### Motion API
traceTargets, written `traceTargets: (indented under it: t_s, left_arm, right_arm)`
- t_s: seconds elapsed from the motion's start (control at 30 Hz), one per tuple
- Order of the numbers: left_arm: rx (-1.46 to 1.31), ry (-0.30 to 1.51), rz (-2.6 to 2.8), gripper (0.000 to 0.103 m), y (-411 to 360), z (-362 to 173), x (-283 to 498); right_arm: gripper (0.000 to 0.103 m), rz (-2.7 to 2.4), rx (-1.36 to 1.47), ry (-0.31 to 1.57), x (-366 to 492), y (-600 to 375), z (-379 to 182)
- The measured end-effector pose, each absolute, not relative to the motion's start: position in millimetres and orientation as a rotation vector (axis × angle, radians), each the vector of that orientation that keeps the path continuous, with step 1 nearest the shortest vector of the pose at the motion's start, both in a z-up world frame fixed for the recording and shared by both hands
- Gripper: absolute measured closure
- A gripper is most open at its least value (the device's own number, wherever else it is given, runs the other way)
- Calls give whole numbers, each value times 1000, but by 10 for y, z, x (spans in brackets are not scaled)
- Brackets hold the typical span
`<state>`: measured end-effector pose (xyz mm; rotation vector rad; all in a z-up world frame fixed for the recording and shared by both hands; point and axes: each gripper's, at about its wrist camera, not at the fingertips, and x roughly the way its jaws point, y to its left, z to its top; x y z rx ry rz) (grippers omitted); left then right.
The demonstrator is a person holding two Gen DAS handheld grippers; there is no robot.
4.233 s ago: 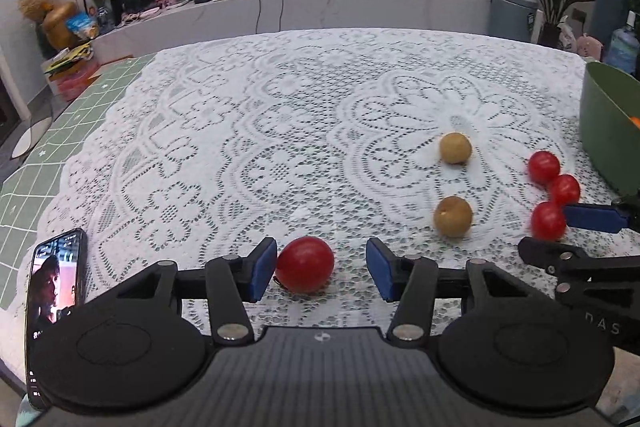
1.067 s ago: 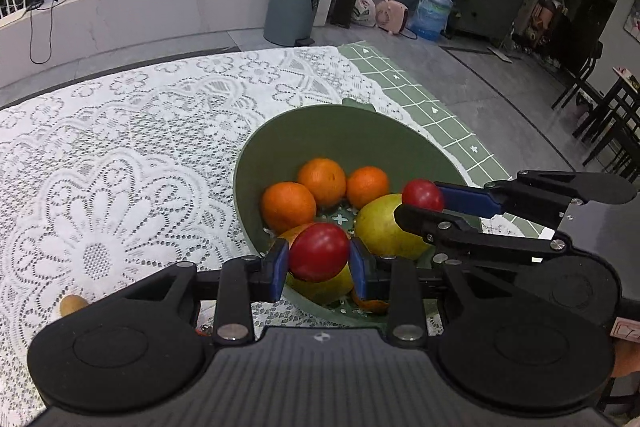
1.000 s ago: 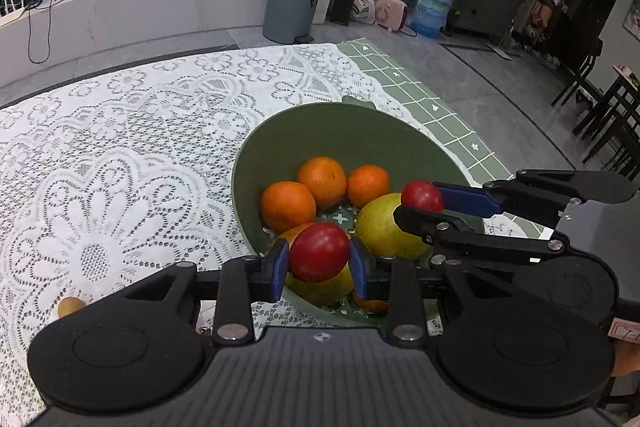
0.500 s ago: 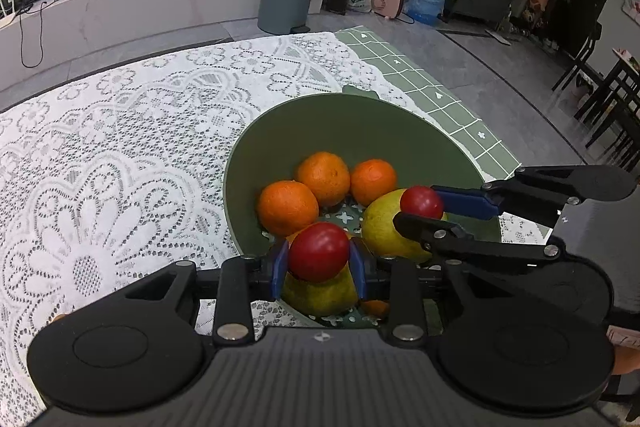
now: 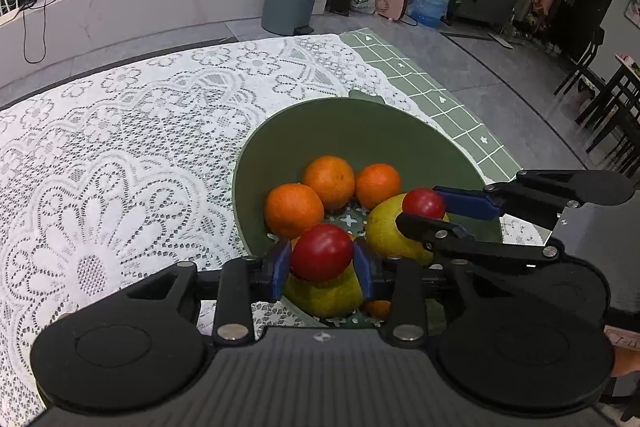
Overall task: Organize fruits
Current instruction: 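Open both tools to drop the tomatoes into the colander, then move both tools down to the kiwis and tomatoes on the tablecloth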
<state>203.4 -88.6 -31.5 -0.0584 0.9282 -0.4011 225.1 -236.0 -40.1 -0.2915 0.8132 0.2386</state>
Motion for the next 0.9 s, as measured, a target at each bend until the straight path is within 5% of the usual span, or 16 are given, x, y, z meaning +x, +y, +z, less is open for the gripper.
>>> traceTargets:
  t_s: [0.2,0.7,0.9]
  left_arm:
    - [-89,903,-401,46,-812,-232,2023]
    - [-133,770,-357,42,-621,47,1813]
    - [-104,716,-301,41,-491,151,1613]
  right_arm:
    - [63,240,-271,801,2253,-2368,-374]
    - [29,238,-199,695,2042,-2349,-108]
    - [24,245,-135,630,1795,-2256,-24]
